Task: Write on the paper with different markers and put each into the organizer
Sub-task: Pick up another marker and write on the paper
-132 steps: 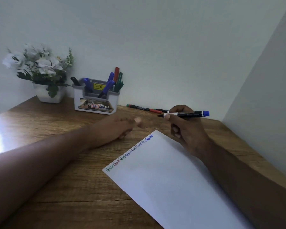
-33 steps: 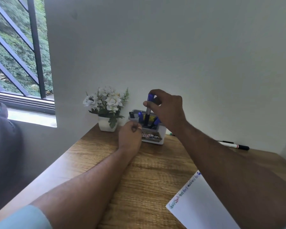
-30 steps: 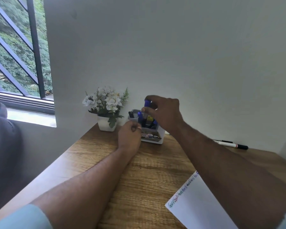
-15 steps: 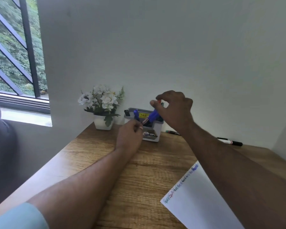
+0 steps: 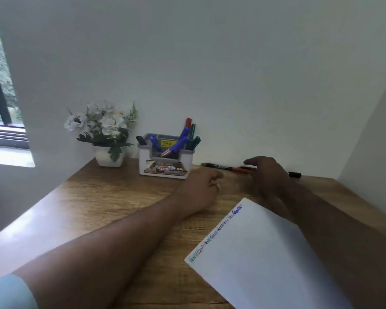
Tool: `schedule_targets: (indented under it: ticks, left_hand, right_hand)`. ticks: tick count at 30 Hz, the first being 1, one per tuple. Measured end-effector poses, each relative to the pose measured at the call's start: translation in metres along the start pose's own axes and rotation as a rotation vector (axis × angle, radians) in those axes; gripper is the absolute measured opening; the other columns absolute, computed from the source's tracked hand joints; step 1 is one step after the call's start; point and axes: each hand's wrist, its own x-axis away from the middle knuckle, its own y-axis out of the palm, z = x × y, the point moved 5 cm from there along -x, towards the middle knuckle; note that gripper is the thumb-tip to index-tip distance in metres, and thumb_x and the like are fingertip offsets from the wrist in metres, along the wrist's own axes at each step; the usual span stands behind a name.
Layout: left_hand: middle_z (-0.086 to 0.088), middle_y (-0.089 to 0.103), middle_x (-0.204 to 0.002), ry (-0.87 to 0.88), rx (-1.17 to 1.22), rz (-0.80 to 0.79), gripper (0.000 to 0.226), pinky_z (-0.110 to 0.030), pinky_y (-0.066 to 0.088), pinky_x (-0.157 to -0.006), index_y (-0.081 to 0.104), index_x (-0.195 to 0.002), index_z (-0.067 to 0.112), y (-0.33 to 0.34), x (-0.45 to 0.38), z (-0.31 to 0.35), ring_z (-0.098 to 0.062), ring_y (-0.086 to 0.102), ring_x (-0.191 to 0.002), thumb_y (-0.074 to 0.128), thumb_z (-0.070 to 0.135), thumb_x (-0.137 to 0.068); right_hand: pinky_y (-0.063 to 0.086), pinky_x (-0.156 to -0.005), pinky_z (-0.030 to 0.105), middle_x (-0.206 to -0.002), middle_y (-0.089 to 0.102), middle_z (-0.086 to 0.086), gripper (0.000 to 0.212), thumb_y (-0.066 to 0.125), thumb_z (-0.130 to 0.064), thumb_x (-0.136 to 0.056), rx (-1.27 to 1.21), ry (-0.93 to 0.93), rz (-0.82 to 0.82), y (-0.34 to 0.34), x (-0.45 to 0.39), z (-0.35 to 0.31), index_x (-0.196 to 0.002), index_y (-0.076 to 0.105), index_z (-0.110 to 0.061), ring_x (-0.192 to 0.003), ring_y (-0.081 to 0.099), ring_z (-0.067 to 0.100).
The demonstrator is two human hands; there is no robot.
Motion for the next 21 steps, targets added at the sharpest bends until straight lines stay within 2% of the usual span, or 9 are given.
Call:
schedule_targets:
  ticks: [3, 7, 11, 14, 17, 19, 21]
  left_hand:
    - [-0.003, 0.059, -0.133, 0.025, -0.017, 0.027, 0.041, -0.023, 0.042, -0.101, 0.058, -0.131, 0.017, 0.020, -0.019, 0.008, -0.012, 0.055, -0.117, 0.050, 0.010, -0.091]
    - [-0.002, 0.058, -0.133, 0.045, -0.071, 0.010, 0.044, -0.012, 0.036, -0.090, 0.056, -0.132, 0.016, 0.033, -0.034, 0.003, -0.010, 0.055, -0.116, 0.049, 0.005, -0.090]
    - [0.002, 0.060, -0.130, 0.050, -0.066, 0.032, 0.045, -0.009, 0.036, -0.087, 0.059, -0.129, 0.019, 0.031, -0.037, -0.004, -0.005, 0.055, -0.112, 0.052, 0.002, -0.087]
    - [0.002, 0.061, -0.128, 0.065, -0.065, 0.038, 0.042, -0.011, 0.037, -0.088, 0.060, -0.127, 0.020, 0.031, -0.036, -0.004, -0.003, 0.055, -0.107, 0.053, 0.005, -0.088]
    - [0.001, 0.059, -0.128, 0.076, -0.027, 0.061, 0.038, -0.018, 0.039, -0.093, 0.058, -0.130, 0.020, 0.027, -0.032, 0.001, -0.005, 0.054, -0.109, 0.055, 0.015, -0.093]
    - [0.005, 0.053, -0.134, 0.122, -0.009, 0.072, 0.042, -0.021, 0.037, -0.097, 0.051, -0.136, 0.024, 0.026, -0.026, 0.008, -0.006, 0.048, -0.118, 0.055, 0.030, -0.095]
    - [0.011, 0.047, -0.136, 0.179, 0.006, 0.066, 0.050, -0.018, 0.034, -0.095, 0.042, -0.141, 0.028, 0.024, -0.015, 0.022, 0.001, 0.042, -0.119, 0.052, 0.043, -0.094]
  right_hand:
    - [0.033, -0.108, 0.037, -0.144, 0.047, 0.008, 0.047, 0.049, -0.010, -0.094, 0.164, 0.031, -0.026, 0.001, -0.013, 0.023, -0.140, 0.046, -0.020, -0.131, 0.044, 0.026]
    - [0.044, -0.093, 0.039, -0.126, 0.055, 0.007, 0.031, 0.048, -0.025, -0.096, 0.418, -0.008, -0.122, 0.004, -0.025, 0.042, -0.125, 0.056, -0.024, -0.114, 0.055, 0.029]
    - [0.042, -0.073, 0.031, -0.114, 0.059, 0.004, 0.024, 0.050, -0.027, -0.094, 0.644, -0.171, -0.077, 0.004, -0.031, 0.032, -0.118, 0.054, -0.025, -0.104, 0.059, 0.025]
    - [0.038, -0.071, 0.031, -0.116, 0.058, 0.004, 0.022, 0.049, -0.026, -0.094, 0.745, -0.215, -0.075, -0.002, -0.032, 0.024, -0.114, 0.058, -0.022, -0.104, 0.060, 0.026]
    - [0.038, -0.067, 0.031, -0.107, 0.058, 0.006, 0.015, 0.051, -0.027, -0.091, 0.613, -0.254, 0.081, -0.027, -0.015, 0.004, -0.100, 0.059, -0.019, -0.094, 0.061, 0.029]
    - [0.039, -0.063, 0.030, -0.091, 0.062, 0.002, 0.009, 0.057, -0.028, -0.085, 0.288, -0.299, 0.235, -0.053, 0.010, -0.015, -0.090, 0.056, -0.020, -0.082, 0.061, 0.026]
    - [0.041, -0.058, 0.028, -0.069, 0.058, -0.004, 0.013, 0.066, -0.022, -0.080, -0.158, -0.345, 0.331, -0.075, 0.043, -0.034, -0.081, 0.054, -0.017, -0.062, 0.055, 0.015]
